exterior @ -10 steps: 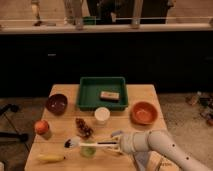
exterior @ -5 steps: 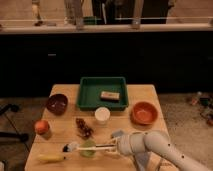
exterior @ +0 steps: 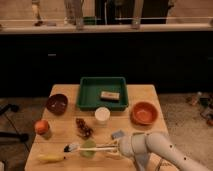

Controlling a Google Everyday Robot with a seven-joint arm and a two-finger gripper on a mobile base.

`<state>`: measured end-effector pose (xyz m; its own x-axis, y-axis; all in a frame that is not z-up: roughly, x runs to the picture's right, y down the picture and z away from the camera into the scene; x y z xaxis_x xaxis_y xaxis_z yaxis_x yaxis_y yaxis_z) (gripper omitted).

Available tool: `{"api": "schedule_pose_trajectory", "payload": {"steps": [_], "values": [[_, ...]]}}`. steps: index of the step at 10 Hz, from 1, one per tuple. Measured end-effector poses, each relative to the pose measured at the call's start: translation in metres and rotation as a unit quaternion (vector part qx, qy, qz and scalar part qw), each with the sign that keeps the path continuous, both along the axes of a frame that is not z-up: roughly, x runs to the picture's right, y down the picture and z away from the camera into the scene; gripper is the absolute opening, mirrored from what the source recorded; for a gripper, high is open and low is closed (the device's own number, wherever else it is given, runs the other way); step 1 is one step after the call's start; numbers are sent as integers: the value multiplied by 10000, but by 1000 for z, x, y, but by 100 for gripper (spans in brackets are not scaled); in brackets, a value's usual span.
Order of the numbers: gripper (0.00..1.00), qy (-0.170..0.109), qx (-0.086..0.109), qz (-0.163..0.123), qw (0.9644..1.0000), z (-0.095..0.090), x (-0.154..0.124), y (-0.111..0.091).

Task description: Place brush in plastic cup

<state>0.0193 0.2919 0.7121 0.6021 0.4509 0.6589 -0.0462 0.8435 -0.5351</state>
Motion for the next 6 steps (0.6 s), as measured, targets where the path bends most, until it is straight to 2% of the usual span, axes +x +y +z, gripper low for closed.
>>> {"api": "schedule_pose_trajectory", "payload": {"steps": [6], "values": [[3,-18,-43,-12,10000,3,-1,-1]]}}
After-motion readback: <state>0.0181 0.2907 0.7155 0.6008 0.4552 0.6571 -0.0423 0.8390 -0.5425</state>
